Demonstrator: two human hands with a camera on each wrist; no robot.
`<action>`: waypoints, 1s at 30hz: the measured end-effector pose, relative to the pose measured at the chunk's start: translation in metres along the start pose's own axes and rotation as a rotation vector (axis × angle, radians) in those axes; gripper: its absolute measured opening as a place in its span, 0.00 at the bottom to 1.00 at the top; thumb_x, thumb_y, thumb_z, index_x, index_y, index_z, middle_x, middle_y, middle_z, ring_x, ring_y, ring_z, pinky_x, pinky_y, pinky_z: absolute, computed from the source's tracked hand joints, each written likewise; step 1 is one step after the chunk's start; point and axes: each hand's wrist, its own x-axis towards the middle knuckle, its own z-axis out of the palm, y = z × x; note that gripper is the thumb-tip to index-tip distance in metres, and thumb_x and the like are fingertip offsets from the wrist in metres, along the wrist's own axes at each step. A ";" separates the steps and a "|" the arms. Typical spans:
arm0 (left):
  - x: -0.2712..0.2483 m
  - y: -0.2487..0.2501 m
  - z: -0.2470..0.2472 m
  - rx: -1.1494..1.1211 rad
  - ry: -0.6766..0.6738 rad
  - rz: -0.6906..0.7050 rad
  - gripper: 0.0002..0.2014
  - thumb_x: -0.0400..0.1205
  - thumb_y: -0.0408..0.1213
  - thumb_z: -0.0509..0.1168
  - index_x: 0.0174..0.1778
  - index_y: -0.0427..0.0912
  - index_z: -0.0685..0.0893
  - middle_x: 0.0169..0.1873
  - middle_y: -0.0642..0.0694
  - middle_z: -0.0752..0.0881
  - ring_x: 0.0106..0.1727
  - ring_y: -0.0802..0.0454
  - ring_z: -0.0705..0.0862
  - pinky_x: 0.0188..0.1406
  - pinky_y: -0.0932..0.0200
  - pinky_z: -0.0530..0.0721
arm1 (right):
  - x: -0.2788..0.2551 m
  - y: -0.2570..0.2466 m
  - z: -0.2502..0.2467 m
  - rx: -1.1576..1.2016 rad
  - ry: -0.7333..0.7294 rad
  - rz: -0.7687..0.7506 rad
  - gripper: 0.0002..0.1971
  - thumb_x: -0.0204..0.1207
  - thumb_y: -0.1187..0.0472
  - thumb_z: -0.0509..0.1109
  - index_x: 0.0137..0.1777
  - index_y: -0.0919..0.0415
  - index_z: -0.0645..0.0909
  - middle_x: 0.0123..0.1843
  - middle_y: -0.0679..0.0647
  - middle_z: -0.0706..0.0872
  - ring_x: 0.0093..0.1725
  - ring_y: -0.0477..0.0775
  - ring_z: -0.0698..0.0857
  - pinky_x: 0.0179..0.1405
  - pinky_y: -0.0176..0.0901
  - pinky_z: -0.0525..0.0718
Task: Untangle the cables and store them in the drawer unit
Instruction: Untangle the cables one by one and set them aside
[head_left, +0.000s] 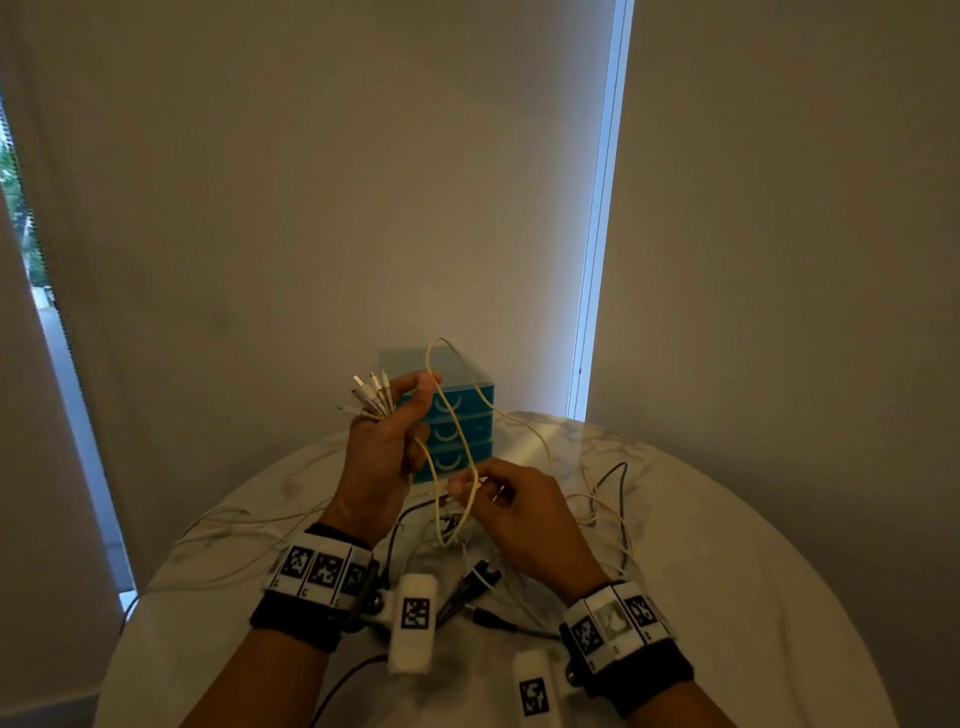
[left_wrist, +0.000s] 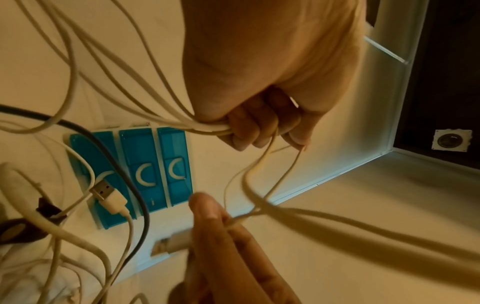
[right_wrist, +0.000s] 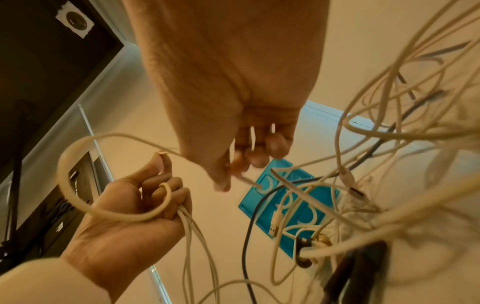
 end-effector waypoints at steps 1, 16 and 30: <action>0.002 0.000 -0.001 0.003 0.028 -0.007 0.10 0.80 0.46 0.74 0.54 0.47 0.93 0.24 0.54 0.70 0.22 0.59 0.61 0.18 0.64 0.60 | 0.001 0.001 -0.001 -0.031 0.049 -0.017 0.07 0.86 0.45 0.76 0.52 0.44 0.94 0.39 0.43 0.90 0.39 0.40 0.86 0.40 0.29 0.79; 0.022 -0.010 -0.025 -0.240 0.165 -0.349 0.23 0.95 0.51 0.52 0.45 0.38 0.79 0.19 0.54 0.71 0.14 0.61 0.62 0.12 0.66 0.59 | 0.004 -0.002 -0.061 0.087 0.192 0.261 0.16 0.93 0.53 0.65 0.76 0.53 0.85 0.47 0.59 0.92 0.39 0.53 0.92 0.46 0.53 0.94; 0.022 0.006 -0.025 -0.197 0.133 -0.325 0.19 0.97 0.43 0.52 0.47 0.37 0.81 0.23 0.50 0.75 0.16 0.60 0.66 0.15 0.65 0.62 | 0.021 -0.090 -0.075 0.024 0.173 0.033 0.06 0.89 0.47 0.70 0.59 0.43 0.88 0.46 0.45 0.90 0.41 0.43 0.86 0.41 0.40 0.80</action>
